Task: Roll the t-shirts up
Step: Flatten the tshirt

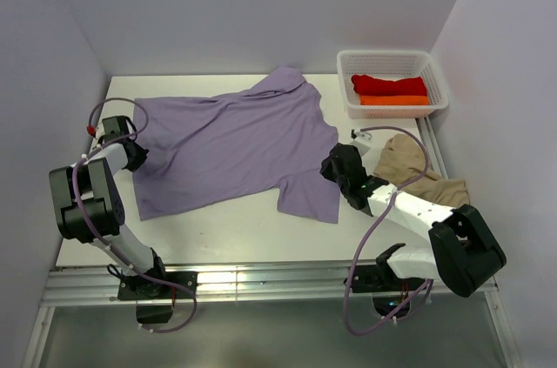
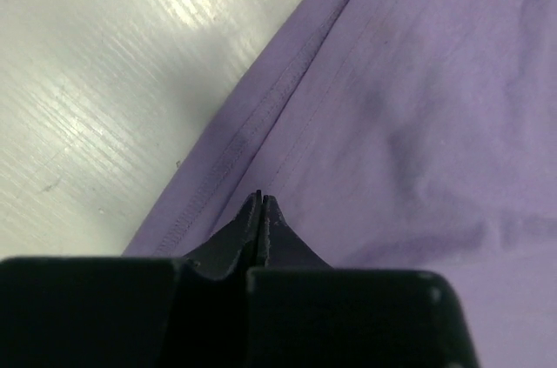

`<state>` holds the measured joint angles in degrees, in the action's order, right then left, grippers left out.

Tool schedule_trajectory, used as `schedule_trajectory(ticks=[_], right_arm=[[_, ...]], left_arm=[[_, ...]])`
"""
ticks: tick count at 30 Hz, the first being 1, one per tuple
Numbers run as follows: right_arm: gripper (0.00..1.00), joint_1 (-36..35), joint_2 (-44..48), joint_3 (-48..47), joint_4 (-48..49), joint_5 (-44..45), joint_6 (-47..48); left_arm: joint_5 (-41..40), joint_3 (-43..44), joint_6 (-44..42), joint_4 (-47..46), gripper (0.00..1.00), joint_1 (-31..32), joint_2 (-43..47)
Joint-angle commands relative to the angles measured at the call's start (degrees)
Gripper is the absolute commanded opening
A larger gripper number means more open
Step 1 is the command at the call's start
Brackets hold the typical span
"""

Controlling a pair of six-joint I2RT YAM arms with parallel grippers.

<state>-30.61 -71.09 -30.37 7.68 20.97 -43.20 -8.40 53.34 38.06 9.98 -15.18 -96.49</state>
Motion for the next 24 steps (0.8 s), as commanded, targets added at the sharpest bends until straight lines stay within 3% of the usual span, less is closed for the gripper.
schedule_trajectory(ticks=[1,3,4,5,8,15,19,24], right_arm=[[0.27,-0.5,0.1,-1.1,1.1,1.4,-0.6],[0.27,-0.4,0.2,-1.0,1.2,1.4,-0.4],[0.27,-0.4,0.2,-0.8,1.2,1.4,-0.7],[0.27,-0.4,0.3,-0.8,1.3,1.4,-0.6],[0.27,-0.4,0.4,-0.8,1.3,1.2,-0.7],[0.27,-0.4,0.4,-0.9,0.9,1.1,-0.5],[0.27,-0.4,0.8,-0.9,0.7,1.5,-0.5],[0.27,-0.5,0.5,-1.1,0.4,1.6,-0.5]], left_arm=[[-1.4,3.2,-1.3,0.7,0.00,0.0,-0.4],[-1.6,3.4,-1.1,1.5,0.02,0.1,-0.2],[-2.1,3.6,-1.1,1.8,0.08,0.0,-0.1],[-2.2,3.5,-0.9,2.4,0.27,0.1,0.2],[-3.5,3.1,-0.4,2.9,0.39,0.1,1.6],[-2.6,4.6,-1.2,3.6,0.36,0.0,-1.6],[-1.8,4.2,-1.5,2.8,0.23,0.1,-2.7],[-2.1,4.4,-1.8,3.1,0.19,0.0,-3.9]])
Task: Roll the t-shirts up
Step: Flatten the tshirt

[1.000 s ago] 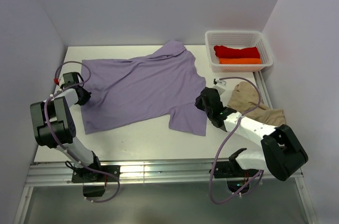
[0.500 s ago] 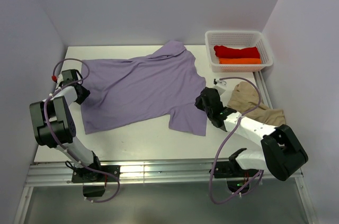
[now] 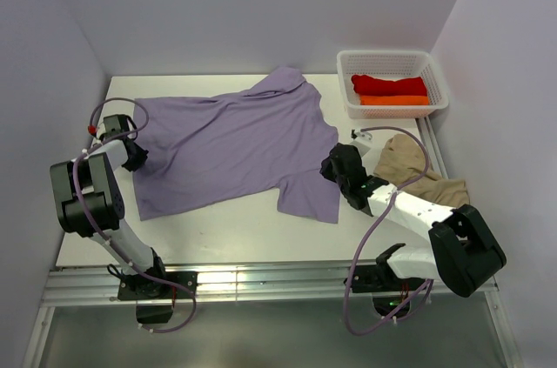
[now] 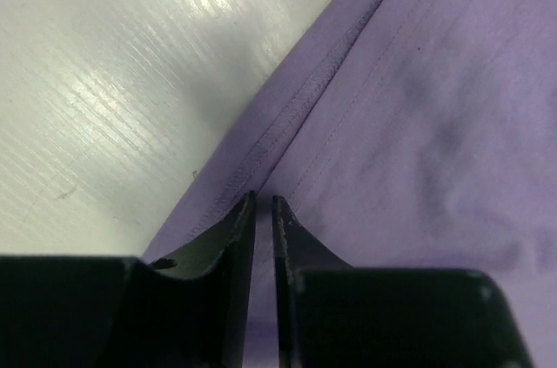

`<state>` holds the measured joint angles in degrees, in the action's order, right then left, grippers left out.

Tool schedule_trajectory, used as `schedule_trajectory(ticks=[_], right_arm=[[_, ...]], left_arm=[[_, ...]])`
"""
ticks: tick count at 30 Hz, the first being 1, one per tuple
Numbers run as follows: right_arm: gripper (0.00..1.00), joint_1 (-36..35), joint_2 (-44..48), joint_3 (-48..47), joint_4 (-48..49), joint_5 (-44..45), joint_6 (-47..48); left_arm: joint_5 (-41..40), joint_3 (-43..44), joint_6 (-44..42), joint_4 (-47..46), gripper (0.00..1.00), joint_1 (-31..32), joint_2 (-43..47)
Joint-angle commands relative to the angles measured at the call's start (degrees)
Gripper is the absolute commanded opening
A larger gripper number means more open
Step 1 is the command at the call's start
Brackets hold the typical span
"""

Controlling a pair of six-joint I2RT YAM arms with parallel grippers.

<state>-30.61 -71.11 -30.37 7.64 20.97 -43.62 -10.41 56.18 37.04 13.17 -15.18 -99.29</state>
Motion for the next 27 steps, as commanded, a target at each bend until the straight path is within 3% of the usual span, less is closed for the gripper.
schedule_trajectory(ticks=[1,8,10,27], right_arm=[[0.27,-0.4,0.5,-1.1,0.4,1.5,0.0],[0.27,-0.4,0.6,-1.1,0.3,1.9,0.0],[0.27,-0.5,0.6,-1.1,0.2,1.9,-0.1],[0.27,-0.4,0.8,-1.1,-0.1,2.2,-0.1]], left_arm=[[-0.3,1.8,-0.8,0.1,0.20,0.1,-1.3],[0.0,2.2,-1.4,0.2,0.09,0.1,-2.2],[-0.2,2.1,-1.2,0.1,0.01,0.1,-2.2],[-1.4,2.2,0.1,2.0,0.00,0.2,5.2]])
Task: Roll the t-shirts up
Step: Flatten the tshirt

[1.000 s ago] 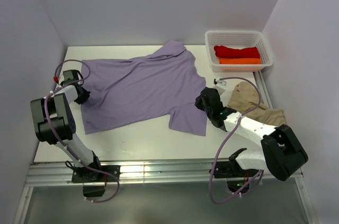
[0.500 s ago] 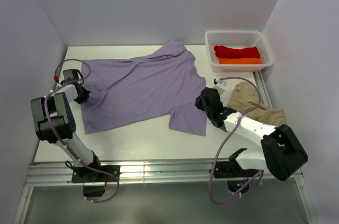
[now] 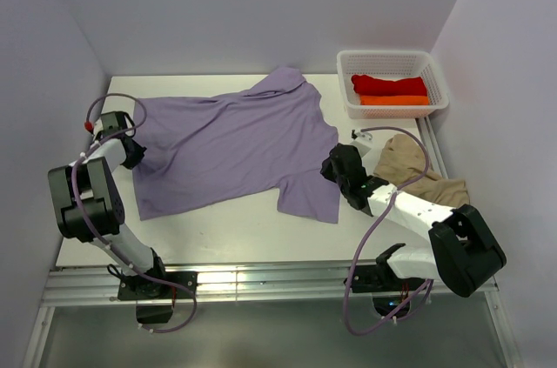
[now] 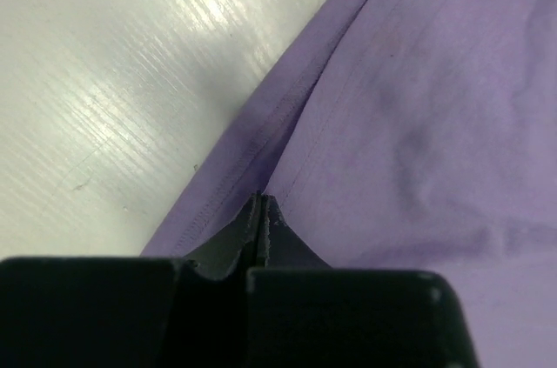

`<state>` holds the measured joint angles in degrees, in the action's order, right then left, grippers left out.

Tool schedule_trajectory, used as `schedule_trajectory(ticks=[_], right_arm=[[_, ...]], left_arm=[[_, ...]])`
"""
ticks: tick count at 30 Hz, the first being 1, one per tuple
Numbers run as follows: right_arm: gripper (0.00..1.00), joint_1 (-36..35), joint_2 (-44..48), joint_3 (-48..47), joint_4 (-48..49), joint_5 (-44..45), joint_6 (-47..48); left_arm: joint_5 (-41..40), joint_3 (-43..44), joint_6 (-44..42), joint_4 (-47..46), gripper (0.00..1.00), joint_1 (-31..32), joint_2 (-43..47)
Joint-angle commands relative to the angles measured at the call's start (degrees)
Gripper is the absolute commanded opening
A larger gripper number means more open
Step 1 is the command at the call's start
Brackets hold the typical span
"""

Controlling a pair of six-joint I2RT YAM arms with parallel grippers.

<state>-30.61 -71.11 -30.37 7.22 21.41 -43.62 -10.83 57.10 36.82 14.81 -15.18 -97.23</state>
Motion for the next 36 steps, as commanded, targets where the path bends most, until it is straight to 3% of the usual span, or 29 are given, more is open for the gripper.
schedule_trajectory(ticks=[1,13,20,24,27,36], right_arm=[[0.27,-0.4,0.8,-1.1,0.2,1.8,-0.1],[0.27,-0.4,0.6,-1.0,0.2,1.3,-0.2],[0.27,-0.4,1.1,-0.9,0.2,1.5,-0.2],[0.28,-0.4,1.0,-1.1,0.0,1.5,-0.2],[0.29,-0.5,0.9,-1.0,0.2,1.1,-0.1],[0.29,-0.4,0.8,-1.1,0.2,0.7,0.0]], left_arm=[[-1.2,1.4,0.4,0.8,0.00,0.2,3.4],[-7.5,5.6,0.1,4.1,0.00,0.0,1.7],[-5.5,10.4,0.0,5.3,0.00,0.0,-1.0],[-4.7,7.9,0.4,4.2,0.27,0.0,-0.6],[-3.8,4.9,0.5,2.5,0.37,0.0,0.2],[-1.4,-1.6,0.4,-1.3,0.44,0.3,3.4]])
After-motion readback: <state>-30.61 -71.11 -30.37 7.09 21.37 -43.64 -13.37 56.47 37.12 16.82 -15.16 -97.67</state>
